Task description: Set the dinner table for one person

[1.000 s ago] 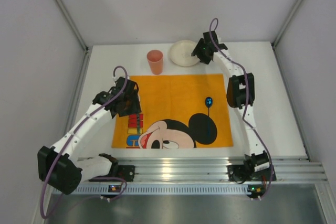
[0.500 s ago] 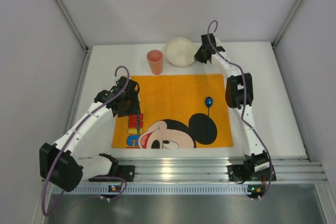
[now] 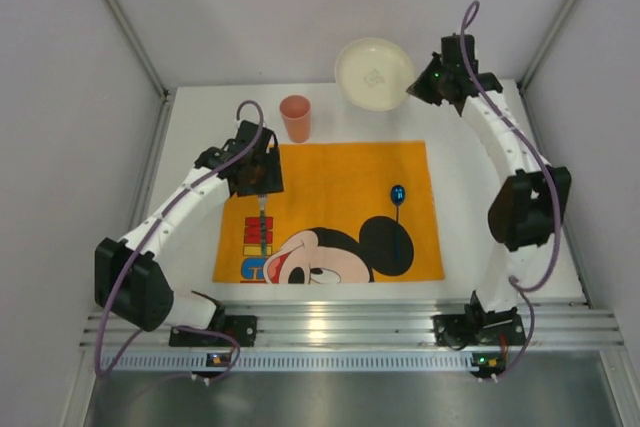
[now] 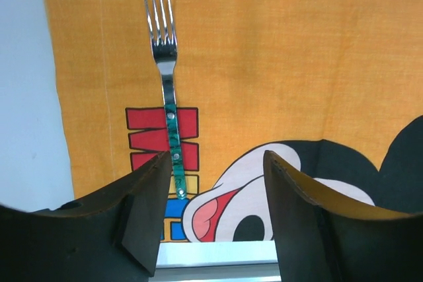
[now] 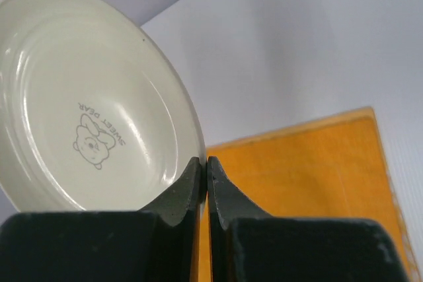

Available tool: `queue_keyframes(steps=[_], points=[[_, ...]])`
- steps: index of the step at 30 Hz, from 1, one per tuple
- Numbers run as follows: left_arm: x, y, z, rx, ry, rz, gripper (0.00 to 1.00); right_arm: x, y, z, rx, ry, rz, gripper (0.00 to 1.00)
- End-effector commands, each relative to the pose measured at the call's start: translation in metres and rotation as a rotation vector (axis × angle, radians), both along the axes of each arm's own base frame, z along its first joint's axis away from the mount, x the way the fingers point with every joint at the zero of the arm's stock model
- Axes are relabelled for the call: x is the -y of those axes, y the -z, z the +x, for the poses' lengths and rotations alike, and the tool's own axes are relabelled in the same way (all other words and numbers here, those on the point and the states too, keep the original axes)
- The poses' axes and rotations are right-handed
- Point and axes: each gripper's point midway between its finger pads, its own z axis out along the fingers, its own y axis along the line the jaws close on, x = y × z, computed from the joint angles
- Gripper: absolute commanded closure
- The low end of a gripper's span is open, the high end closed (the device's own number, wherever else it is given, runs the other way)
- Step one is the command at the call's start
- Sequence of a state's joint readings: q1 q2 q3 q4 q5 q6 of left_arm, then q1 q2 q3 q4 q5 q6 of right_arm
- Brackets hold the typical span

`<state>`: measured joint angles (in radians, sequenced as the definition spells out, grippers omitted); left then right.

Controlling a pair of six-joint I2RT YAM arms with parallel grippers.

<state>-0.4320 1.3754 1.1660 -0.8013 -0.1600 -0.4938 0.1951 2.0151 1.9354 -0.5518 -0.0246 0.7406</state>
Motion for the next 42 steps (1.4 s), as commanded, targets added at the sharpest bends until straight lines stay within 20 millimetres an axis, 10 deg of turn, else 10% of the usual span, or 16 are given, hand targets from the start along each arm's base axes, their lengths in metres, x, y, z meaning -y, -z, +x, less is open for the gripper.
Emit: queue_keyframes(steps=[1,6,10,15,26,29,35,42], points=[[0.01,-0.029,0.033,0.122,0.026,-0.026,0.36,-0.037,-0.026,-0.085,-0.01,-0.194,-0.018,1.0],[0.0,-0.056,0.076,0.186,-0.023,-0.007,0.28,-0.061,0.026,-0.183,-0.171,-0.334,-0.097,1.0],[-0.015,-0.068,0.113,0.2,-0.08,0.016,0.02,-0.087,0.071,-0.231,-0.261,-0.422,-0.087,1.0],[-0.038,-0.107,0.145,0.27,-0.172,0.043,0.02,-0.091,0.123,-0.237,-0.337,-0.427,-0.125,1.0],[-0.023,-0.096,0.183,0.263,-0.176,-0.089,0.05,-0.132,0.172,-0.258,-0.441,-0.566,-0.251,1.0],[-0.013,-0.093,0.197,0.265,-0.162,-0.127,0.06,-0.125,0.176,-0.263,-0.48,-0.575,-0.291,0.96],[0.001,-0.079,0.223,0.26,-0.144,-0.159,0.09,-0.107,0.133,-0.26,-0.409,-0.557,-0.37,0.37],[0.016,-0.049,0.245,0.248,-0.103,-0.188,0.1,-0.082,0.06,-0.257,-0.26,-0.509,-0.431,0.24]])
